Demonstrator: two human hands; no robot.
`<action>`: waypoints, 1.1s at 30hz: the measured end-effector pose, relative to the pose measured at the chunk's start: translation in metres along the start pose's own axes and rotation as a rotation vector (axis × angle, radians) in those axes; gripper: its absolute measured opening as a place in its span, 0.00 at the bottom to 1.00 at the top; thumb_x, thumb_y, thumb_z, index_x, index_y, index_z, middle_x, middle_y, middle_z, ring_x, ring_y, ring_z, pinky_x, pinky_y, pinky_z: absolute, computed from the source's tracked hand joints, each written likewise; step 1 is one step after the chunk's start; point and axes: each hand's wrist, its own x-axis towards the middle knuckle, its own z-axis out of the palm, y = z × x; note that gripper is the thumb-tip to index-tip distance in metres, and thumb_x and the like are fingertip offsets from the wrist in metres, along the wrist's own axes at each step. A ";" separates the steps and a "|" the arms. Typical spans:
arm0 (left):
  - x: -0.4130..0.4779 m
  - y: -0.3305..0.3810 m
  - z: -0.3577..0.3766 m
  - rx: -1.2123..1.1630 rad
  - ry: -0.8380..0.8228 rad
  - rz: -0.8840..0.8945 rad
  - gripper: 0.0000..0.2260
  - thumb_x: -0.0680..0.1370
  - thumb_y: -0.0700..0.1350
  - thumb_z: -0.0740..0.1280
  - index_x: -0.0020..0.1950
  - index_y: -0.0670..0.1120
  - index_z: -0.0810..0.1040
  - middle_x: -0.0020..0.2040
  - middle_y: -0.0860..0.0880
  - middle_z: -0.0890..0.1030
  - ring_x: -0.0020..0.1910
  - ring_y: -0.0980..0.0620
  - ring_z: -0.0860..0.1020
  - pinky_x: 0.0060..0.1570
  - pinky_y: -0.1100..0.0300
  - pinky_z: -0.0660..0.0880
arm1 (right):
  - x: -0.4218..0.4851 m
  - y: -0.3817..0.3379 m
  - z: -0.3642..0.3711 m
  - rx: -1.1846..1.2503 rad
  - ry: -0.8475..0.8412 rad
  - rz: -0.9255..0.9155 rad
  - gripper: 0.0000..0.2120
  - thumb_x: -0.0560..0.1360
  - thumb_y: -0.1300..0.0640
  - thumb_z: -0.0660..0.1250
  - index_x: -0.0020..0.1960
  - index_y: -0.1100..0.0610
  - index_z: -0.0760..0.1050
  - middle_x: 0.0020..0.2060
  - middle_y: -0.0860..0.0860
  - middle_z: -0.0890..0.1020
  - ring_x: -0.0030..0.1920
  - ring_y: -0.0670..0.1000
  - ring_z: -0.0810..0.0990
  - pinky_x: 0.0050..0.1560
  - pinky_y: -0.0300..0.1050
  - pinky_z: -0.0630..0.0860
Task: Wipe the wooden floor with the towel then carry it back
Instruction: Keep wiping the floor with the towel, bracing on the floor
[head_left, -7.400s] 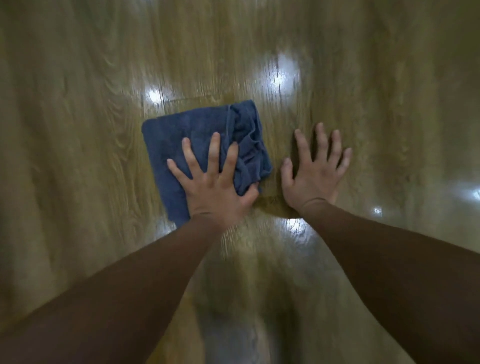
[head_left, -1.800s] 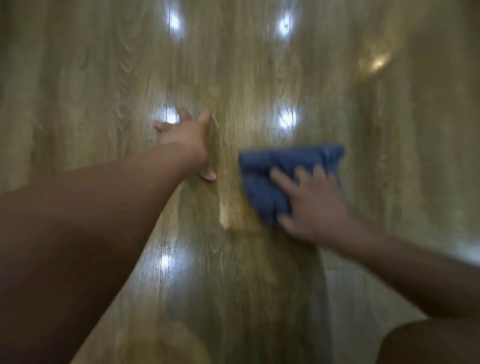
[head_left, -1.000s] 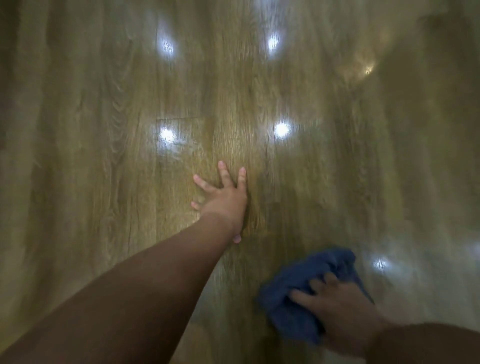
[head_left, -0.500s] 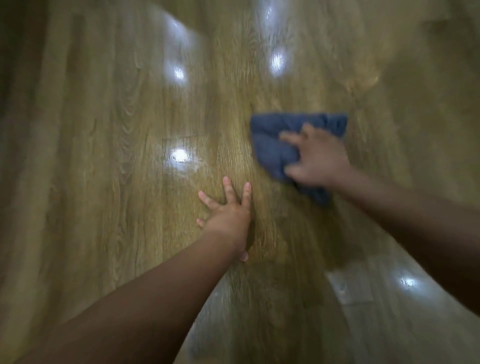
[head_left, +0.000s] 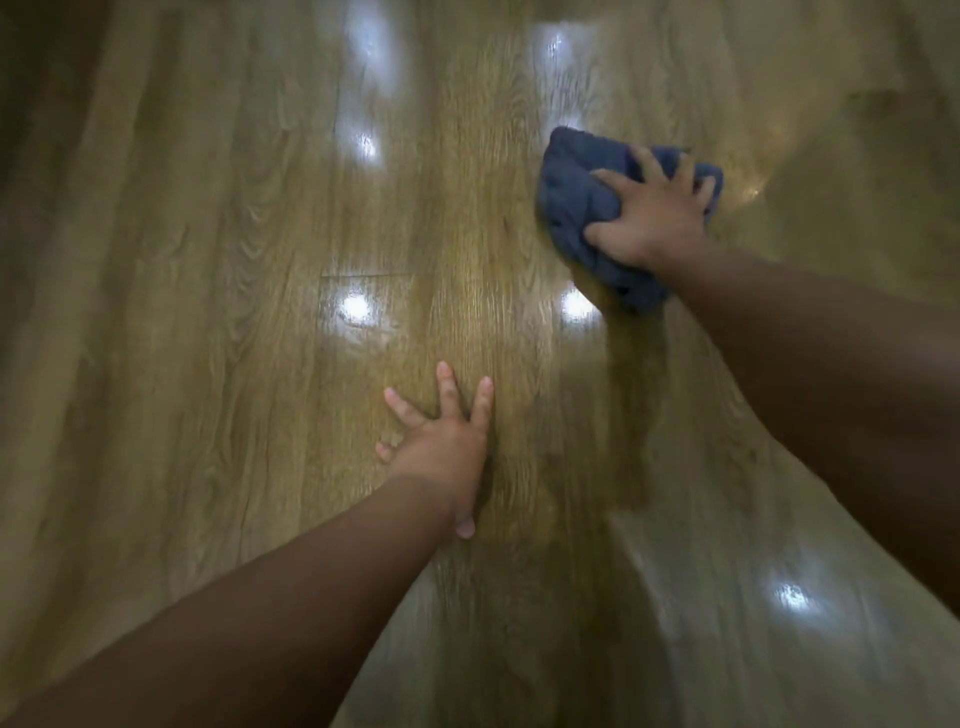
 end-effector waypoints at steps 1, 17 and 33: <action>0.000 0.000 -0.001 0.014 0.002 0.001 0.68 0.63 0.48 0.82 0.72 0.55 0.22 0.67 0.44 0.18 0.70 0.19 0.36 0.63 0.28 0.67 | 0.001 -0.004 0.003 0.056 -0.002 0.030 0.33 0.70 0.40 0.62 0.75 0.37 0.61 0.81 0.48 0.52 0.78 0.67 0.45 0.75 0.70 0.46; -0.004 0.001 -0.007 -0.004 -0.026 0.011 0.67 0.65 0.48 0.81 0.73 0.55 0.23 0.70 0.43 0.19 0.70 0.19 0.36 0.64 0.29 0.67 | -0.142 0.037 0.036 0.035 0.048 -0.179 0.40 0.66 0.32 0.54 0.77 0.41 0.61 0.79 0.51 0.62 0.72 0.71 0.62 0.69 0.70 0.58; -0.003 -0.001 -0.002 -0.020 -0.022 0.035 0.68 0.65 0.47 0.82 0.72 0.55 0.21 0.66 0.43 0.15 0.69 0.19 0.33 0.65 0.26 0.63 | -0.350 -0.003 0.073 0.286 -0.139 -0.031 0.35 0.61 0.30 0.55 0.68 0.31 0.67 0.69 0.43 0.76 0.62 0.61 0.78 0.63 0.62 0.68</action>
